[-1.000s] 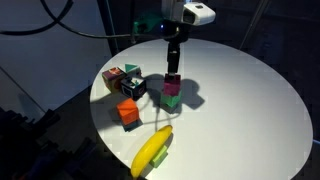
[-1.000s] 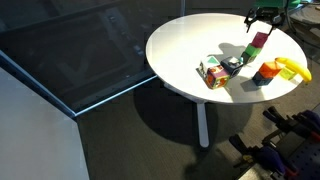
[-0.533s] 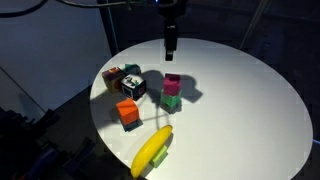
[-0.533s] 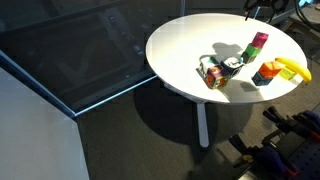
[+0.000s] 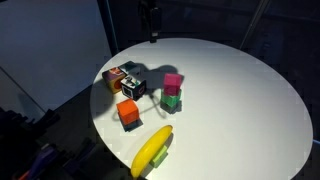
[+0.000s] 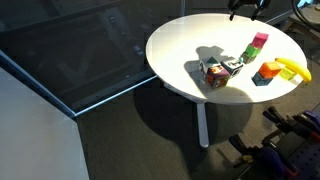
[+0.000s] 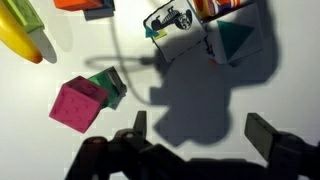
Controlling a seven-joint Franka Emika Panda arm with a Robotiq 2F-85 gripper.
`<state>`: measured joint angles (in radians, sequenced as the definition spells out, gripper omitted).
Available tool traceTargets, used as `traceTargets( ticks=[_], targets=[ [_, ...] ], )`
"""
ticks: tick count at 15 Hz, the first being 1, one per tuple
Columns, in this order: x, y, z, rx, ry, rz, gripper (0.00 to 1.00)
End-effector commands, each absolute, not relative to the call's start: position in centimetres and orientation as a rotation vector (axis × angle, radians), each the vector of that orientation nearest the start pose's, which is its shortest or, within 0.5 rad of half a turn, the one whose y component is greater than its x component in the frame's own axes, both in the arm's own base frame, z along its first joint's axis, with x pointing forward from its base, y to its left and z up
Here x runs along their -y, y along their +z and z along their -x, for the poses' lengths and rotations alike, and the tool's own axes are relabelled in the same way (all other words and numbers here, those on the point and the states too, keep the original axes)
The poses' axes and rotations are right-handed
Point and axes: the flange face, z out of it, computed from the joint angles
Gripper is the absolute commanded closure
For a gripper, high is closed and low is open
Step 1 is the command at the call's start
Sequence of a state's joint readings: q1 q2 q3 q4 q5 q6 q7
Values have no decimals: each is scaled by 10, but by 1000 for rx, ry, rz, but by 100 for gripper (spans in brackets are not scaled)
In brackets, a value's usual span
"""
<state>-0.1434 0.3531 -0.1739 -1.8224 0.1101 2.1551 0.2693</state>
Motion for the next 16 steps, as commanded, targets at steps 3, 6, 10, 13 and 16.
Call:
traceTargets(
  ticks=[3, 6, 10, 13, 16],
  targets=[
    [129, 333, -595, -546, 95, 3086, 0],
    [109, 316, -588, -418, 149, 3114, 0],
    [95, 292, -573, -316, 192, 3137, 0],
    [89, 275, -564, -290, 129, 3149, 0],
    [82, 254, -555, -327, 92, 3147, 0]
  ],
)
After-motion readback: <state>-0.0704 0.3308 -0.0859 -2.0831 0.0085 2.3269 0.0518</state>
